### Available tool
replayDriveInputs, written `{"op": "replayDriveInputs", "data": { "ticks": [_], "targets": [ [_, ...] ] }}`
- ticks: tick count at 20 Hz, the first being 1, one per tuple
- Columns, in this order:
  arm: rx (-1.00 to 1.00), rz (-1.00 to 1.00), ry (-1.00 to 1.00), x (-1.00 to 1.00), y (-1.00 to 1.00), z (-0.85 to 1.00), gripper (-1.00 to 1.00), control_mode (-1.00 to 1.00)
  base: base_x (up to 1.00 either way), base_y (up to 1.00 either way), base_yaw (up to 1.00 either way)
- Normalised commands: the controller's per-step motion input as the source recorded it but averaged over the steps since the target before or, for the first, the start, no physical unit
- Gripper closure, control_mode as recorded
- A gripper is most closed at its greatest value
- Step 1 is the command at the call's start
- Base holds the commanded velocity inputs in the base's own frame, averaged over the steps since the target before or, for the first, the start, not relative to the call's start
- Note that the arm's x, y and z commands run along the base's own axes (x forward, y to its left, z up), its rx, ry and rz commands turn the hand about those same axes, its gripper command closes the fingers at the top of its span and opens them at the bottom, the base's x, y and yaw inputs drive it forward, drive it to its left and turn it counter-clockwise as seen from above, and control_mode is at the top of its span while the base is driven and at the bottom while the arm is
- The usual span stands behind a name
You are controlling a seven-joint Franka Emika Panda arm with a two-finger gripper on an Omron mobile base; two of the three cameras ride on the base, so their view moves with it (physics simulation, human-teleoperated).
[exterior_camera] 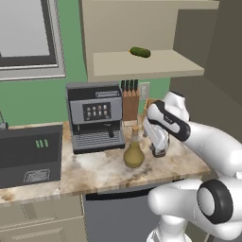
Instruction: Pick the syrup bottle and oil and vinegar bottle from the counter and place them in the cabinet.
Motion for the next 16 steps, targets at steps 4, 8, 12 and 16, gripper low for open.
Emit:
{"op": "replayDriveInputs", "data": {
  "ticks": [4, 8, 12, 16],
  "targets": [
    [0.0, 0.02, 0.0, 0.24, 0.0, -0.02, -1.0, -1.0, 0.0, 0.0, 0.0],
    [0.0, 0.0, 0.0, 0.27, 0.0, -0.05, -1.0, -1.0, 0.0, 0.0, 0.0],
    [0.0, 0.0, 0.0, 0.25, 0.01, -0.13, -1.0, -1.0, 0.0, 0.0, 0.0],
    [0.01, 0.0, 0.0, 0.15, 0.12, -0.24, -1.0, -1.0, 0.0, 0.0, 0.0]
  ]
}}
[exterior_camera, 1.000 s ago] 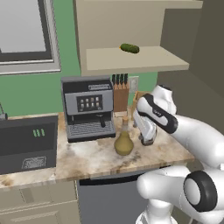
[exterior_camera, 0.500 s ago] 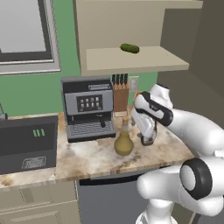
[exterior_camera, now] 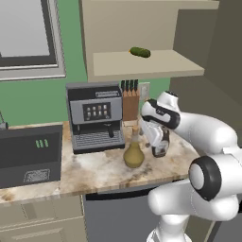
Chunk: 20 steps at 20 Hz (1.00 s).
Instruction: Pick the syrup bottle and oil and vinegar bottle from the counter and place them in the cabinet.
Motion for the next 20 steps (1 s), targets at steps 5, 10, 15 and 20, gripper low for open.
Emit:
{"op": "replayDriveInputs", "data": {
  "ticks": [5, 10, 15, 20],
  "targets": [
    [0.02, 0.01, 0.0, 0.14, 0.17, -0.29, -1.0, -1.0, 0.0, 0.0, 0.0],
    [0.0, 0.0, 0.0, 0.23, 0.04, -0.16, -1.0, -1.0, 0.0, 0.0, 0.0],
    [0.0, 0.0, 0.0, 0.27, 0.0, -0.11, -1.0, -1.0, 0.0, 0.0, 0.0],
    [0.0, 0.04, 0.0, 0.02, 0.12, -0.24, -1.0, -1.0, 0.0, 0.0, 0.0]
  ]
}}
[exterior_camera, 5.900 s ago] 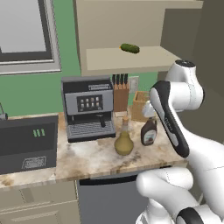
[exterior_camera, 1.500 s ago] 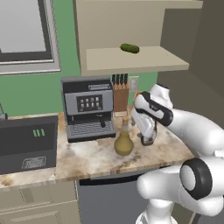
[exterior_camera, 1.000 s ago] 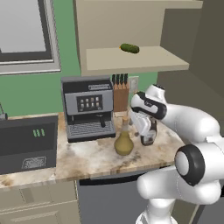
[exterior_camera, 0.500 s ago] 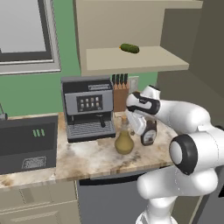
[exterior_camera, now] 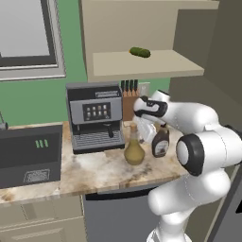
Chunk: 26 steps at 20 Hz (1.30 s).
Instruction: Pick the syrup bottle and oil and vinegar bottle from the counter and place them in the cabinet.
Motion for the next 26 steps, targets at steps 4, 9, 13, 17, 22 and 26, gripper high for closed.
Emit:
{"op": "replayDriveInputs", "data": {
  "ticks": [4, 9, 13, 17, 22, 26],
  "targets": [
    [0.0, 0.1, 0.0, -0.05, 0.21, -0.31, -1.0, -1.0, 0.0, 0.0, 0.0],
    [0.0, 0.14, -0.01, -0.26, 0.22, -0.3, -1.0, -1.0, 0.0, 0.0, 0.0],
    [0.0, 0.15, -0.03, -0.39, 0.23, -0.32, 1.0, -1.0, 0.0, 0.0, 0.0],
    [0.0, 0.1, -0.08, -0.56, 0.12, -0.25, 1.0, -1.0, 0.0, 0.0, 0.0],
    [0.0, 0.01, -0.15, -0.57, 0.0, -0.05, 1.0, -1.0, 0.0, 0.0, 0.0],
    [0.0, -0.02, -0.19, -0.37, -0.02, 0.0, 1.0, -1.0, 0.0, 0.0, 0.0]
  ]
}}
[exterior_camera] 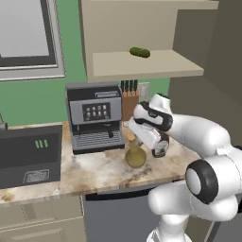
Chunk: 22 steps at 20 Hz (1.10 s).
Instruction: Pick the syrup bottle and oil and vinegar bottle from the counter and place them in the cabinet.
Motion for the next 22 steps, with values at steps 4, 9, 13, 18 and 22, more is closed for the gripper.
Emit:
{"op": "replayDriveInputs", "data": {
  "ticks": [4, 9, 13, 18, 22],
  "targets": [
    [0.03, -0.14, -0.18, -0.13, -0.17, 0.11, 1.0, -1.0, 0.0, 0.0, 0.0],
    [0.13, -0.22, -0.14, 0.0, -0.25, 0.43, 1.0, -1.0, 0.0, 0.0, 0.0],
    [0.25, -0.23, -0.11, 0.0, -0.14, 0.62, 1.0, -1.0, 0.0, 0.0, 0.0],
    [0.34, -0.25, -0.04, -0.14, -0.02, 0.51, 1.0, -1.0, 0.0, 0.0, 0.0],
    [0.36, -0.32, 0.0, -0.37, 0.0, 0.39, 1.0, -1.0, 0.0, 0.0, 0.0]
  ]
}}
